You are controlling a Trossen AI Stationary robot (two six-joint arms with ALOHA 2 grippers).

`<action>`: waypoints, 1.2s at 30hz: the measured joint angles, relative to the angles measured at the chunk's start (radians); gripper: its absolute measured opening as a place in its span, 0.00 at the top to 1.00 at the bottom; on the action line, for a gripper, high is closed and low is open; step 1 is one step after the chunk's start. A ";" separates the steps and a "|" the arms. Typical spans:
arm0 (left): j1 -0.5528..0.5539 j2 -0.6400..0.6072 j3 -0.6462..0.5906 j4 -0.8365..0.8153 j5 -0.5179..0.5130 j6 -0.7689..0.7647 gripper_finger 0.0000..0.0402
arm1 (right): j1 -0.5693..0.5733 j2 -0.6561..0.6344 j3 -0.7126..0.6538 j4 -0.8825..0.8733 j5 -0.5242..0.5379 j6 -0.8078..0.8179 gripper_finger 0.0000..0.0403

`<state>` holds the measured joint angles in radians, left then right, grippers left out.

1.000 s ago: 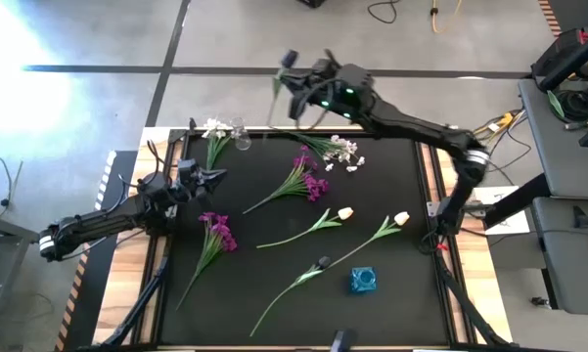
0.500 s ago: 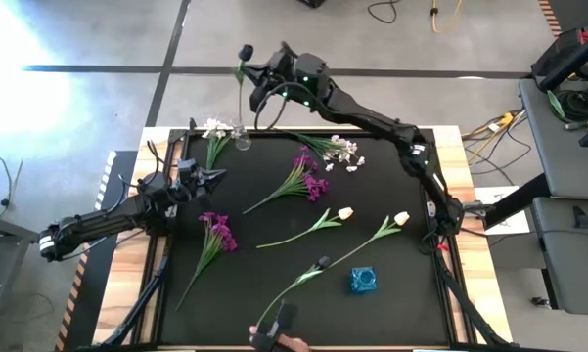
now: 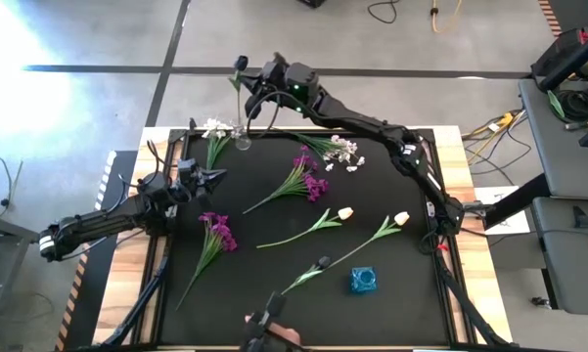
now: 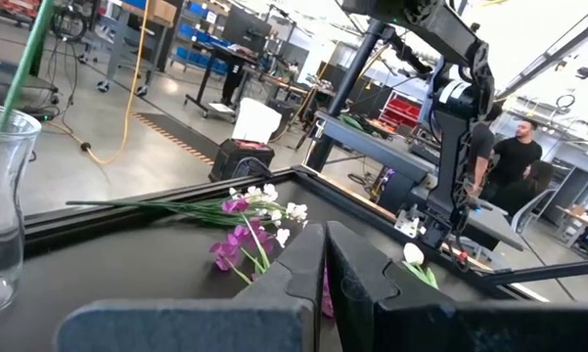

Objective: Sort flowers into vase by color
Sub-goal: Put the top black tulip into the transparent vase

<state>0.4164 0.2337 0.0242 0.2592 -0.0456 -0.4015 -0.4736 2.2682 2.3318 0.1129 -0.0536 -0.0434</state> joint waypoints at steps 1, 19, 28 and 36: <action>0.000 0.000 0.000 0.000 0.000 0.000 1.00 | 0.000 0.005 0.000 0.005 -0.002 -0.004 0.97; 0.000 0.002 0.000 -0.007 0.000 0.018 1.00 | 0.000 0.105 0.000 -0.038 0.002 0.025 0.97; 0.000 0.002 0.000 -0.007 -0.025 0.026 1.00 | 0.002 0.116 0.000 -0.056 0.001 0.045 0.97; 0.000 0.002 0.000 -0.006 -0.025 0.053 1.00 | 0.002 0.116 0.005 -0.075 -0.001 0.101 0.80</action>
<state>0.4164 0.2359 0.0242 0.2537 -0.0704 -0.3489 -0.4717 2.3840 2.3363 0.0381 -0.0549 0.0579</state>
